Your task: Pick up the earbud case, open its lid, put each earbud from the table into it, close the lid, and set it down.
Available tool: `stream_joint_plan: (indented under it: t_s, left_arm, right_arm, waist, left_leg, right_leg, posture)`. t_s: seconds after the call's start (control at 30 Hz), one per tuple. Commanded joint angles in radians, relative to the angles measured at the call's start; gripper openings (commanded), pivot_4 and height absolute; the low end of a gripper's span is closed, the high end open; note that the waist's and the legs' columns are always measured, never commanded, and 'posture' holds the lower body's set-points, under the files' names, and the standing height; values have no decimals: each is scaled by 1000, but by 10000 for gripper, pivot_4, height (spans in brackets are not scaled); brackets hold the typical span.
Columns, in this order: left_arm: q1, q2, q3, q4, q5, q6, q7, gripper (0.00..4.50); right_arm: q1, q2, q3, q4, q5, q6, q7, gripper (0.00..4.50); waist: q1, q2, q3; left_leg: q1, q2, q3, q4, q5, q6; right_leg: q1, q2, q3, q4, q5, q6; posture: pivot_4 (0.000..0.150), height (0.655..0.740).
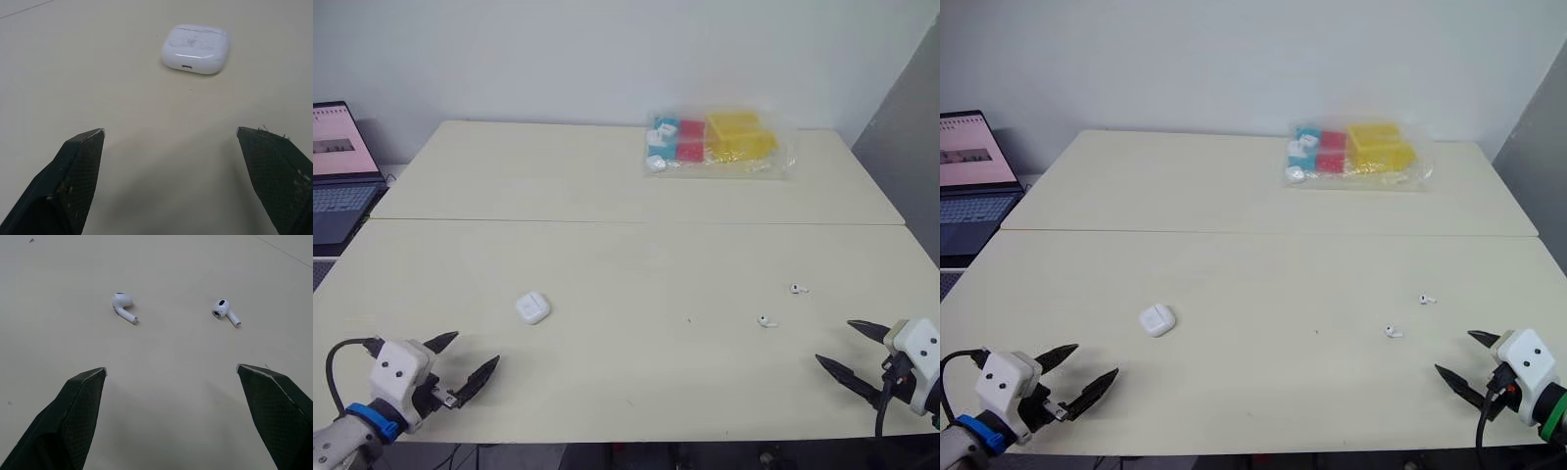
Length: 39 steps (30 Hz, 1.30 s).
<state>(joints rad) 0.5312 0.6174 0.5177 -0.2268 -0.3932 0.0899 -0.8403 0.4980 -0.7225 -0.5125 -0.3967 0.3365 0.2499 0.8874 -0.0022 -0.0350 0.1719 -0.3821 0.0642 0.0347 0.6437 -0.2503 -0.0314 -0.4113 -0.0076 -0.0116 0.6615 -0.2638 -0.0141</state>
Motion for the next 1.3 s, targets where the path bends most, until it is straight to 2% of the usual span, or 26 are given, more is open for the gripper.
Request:
stream_joint_plan:
  t_s: [0.03,0.2,0.37,0.57,0.67,0.9,1.1,1.3]
  left_arm:
    - [-1,46,41,-24,-33,34,-28,45000]
    - [-47,110,28,-22,-41,45,-71,45000]
    - [-77,158,19,-8,-27,65,-99,45000]
    - [-167,275,-26,8,-22,135,-170,45000]
    - [-219,310,-51,5,-30,206,-162,45000]
    - [-350,395,-144,52,-7,252,-235,45000]
    - [-502,396,-264,89,-2,375,-218,45000]
    - [-596,391,-393,169,101,326,-214,45000]
  right_arm:
    - [-26,-18,-7,-21,26,1,13,44662]
    - [-157,-109,60,-79,93,64,81,44662]
    - [-264,-238,171,-131,90,80,172,44662]
    - [-561,-351,342,-193,221,245,261,44662]
    - [-641,-365,389,-191,255,273,298,44662]
    - [-736,-382,471,-141,222,225,394,44662]
    - [-752,-350,516,-130,195,201,395,44662]
    - [-789,-326,564,-127,163,190,394,44662]
  waist:
    - [0,0,0]
    - [-2,1,0]
    - [0,0,0]
    - [0,0,2]
    - [2,0,2]
    - [3,0,2]
    - [1,0,2]
    - [0,0,2]
  left_leg:
    - [0,0,0,0,0,0]
    - [1,0,0,1,0,0]
    - [0,-1,0,-1,0,0]
    - [-1,-1,1,0,-2,-3]
    - [-1,0,0,-1,-2,-3]
    - [-3,0,0,-1,-3,-5]
    - [-2,0,1,0,-3,-5]
    - [-2,0,1,0,-3,-5]
  right_leg:
    - [0,0,0,0,0,0]
    - [0,0,0,1,0,0]
    - [0,1,0,0,0,-1]
    - [-2,4,-1,2,-1,2]
    - [-1,5,-2,2,-2,0]
    - [-3,5,-1,2,-2,3]
    - [-3,6,-1,4,-2,3]
    - [-3,7,-1,4,-2,3]
  posture:
    - [1500,7354]
    - [1500,7354]
    - [1500,7354]
    - [1500,7354]
    - [1500,7354]
    - [1500,7354]
    - [1500,7354]
    - [1500,7354]
